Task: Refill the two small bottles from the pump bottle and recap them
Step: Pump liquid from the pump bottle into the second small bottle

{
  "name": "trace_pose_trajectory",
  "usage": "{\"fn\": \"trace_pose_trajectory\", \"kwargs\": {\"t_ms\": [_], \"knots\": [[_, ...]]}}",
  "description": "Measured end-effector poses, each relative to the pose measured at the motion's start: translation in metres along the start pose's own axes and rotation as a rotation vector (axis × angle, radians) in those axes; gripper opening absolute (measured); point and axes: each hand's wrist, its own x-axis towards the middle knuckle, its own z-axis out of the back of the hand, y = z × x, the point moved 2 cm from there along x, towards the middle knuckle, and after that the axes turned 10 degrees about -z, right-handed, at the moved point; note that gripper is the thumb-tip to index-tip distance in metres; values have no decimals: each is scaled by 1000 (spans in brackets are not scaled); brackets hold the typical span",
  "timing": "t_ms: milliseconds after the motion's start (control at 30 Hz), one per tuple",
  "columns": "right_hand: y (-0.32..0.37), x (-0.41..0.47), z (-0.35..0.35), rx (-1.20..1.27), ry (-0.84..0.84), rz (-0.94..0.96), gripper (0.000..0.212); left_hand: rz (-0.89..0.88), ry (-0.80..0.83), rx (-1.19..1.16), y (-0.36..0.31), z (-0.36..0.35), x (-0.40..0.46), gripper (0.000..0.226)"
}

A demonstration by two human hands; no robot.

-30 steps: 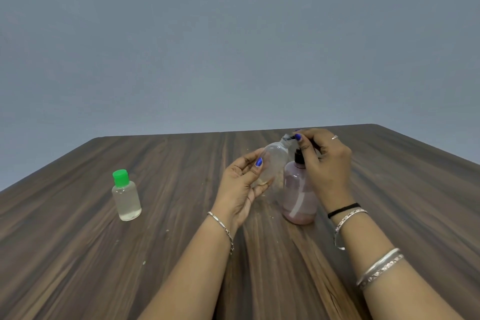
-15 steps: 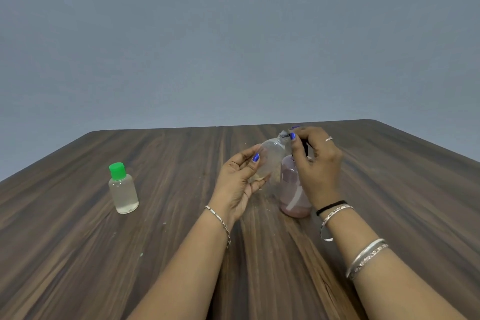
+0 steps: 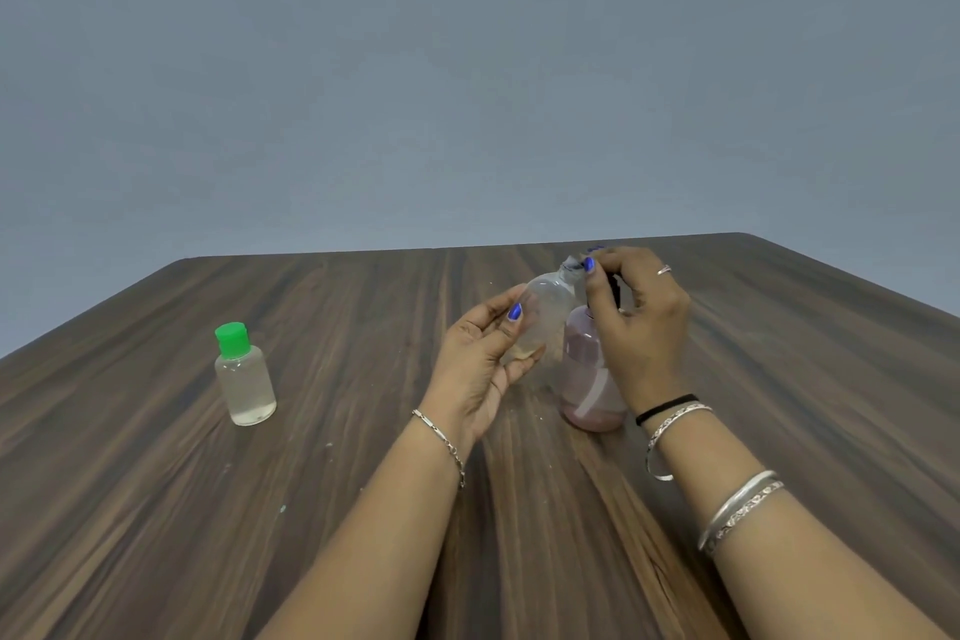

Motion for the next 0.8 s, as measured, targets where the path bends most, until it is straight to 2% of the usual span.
{"fn": "trace_pose_trajectory", "kwargs": {"t_ms": [233,533,800], "knots": [[-3,-1,0,-16,33,0,25,16,8,-50,-1,-2,0,22],[-6,9,3,-117,16,-23,24,81,70,-192,-8,-5,-3,36],[-4,5,-4,-127,-2,57,31,65,53,-193,-6,1,-1,37]]}}
